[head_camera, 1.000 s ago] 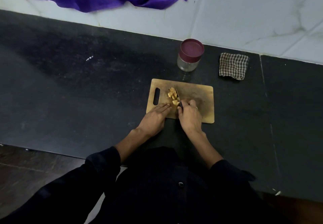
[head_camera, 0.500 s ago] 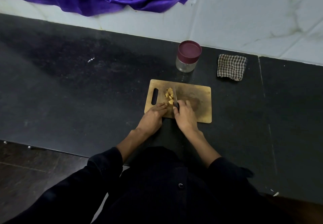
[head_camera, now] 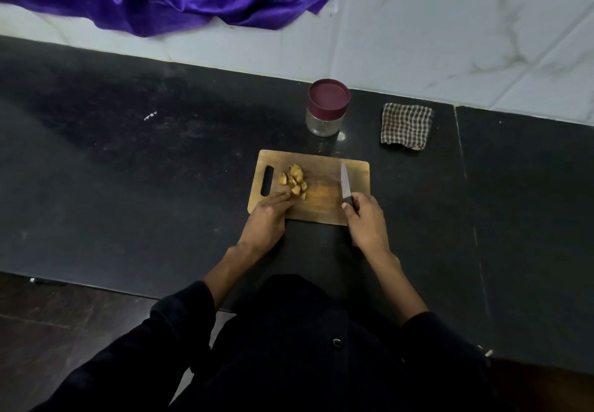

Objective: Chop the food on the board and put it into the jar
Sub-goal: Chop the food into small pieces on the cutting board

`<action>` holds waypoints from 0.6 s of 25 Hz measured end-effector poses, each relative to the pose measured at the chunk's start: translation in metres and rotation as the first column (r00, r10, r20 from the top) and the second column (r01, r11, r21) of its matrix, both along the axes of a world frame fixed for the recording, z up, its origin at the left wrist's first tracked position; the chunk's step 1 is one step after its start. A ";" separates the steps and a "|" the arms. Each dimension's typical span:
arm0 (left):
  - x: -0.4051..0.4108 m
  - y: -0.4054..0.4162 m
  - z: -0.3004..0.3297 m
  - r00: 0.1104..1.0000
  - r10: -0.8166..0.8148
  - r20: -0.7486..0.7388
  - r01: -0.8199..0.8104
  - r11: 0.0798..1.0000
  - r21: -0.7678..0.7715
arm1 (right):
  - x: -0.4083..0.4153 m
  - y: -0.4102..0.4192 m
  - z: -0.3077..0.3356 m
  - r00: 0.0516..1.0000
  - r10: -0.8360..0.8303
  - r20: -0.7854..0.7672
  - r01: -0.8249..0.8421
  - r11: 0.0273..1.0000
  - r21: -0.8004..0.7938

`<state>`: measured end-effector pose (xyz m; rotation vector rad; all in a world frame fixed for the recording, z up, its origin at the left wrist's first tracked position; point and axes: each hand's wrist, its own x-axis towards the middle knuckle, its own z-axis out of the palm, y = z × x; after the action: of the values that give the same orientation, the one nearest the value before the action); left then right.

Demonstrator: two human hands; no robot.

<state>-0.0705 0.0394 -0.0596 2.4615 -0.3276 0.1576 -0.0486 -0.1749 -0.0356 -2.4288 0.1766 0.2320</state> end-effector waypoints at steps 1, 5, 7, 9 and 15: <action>0.002 -0.002 0.003 1.000 0.008 0.010 -0.008 1.000 -0.026 | 0.000 -0.005 -0.001 1.000 -0.019 -0.002 0.019 1.000 0.010; 0.016 -0.014 0.013 0.969 0.225 -0.103 -0.238 0.959 -0.151 | 0.004 -0.016 -0.002 0.999 -0.040 -0.021 0.041 0.997 0.058; 0.029 -0.014 0.014 0.906 0.370 -0.204 -0.405 0.898 -0.173 | 0.008 -0.016 -0.003 0.999 -0.034 -0.034 0.037 0.996 0.081; 0.039 -0.012 0.012 0.866 0.413 -0.281 -0.461 0.877 -0.133 | 0.010 -0.015 -0.005 0.998 -0.027 -0.057 0.032 0.995 0.091; 0.049 -0.012 0.010 0.839 0.442 -0.317 -0.480 0.875 -0.052 | 0.011 -0.015 -0.008 0.996 -0.018 -0.093 0.024 0.997 0.071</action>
<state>-0.0210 0.0272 -0.0499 2.3446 0.4060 0.0067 -0.0378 -0.1901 -0.0436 -2.3449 0.2308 0.3353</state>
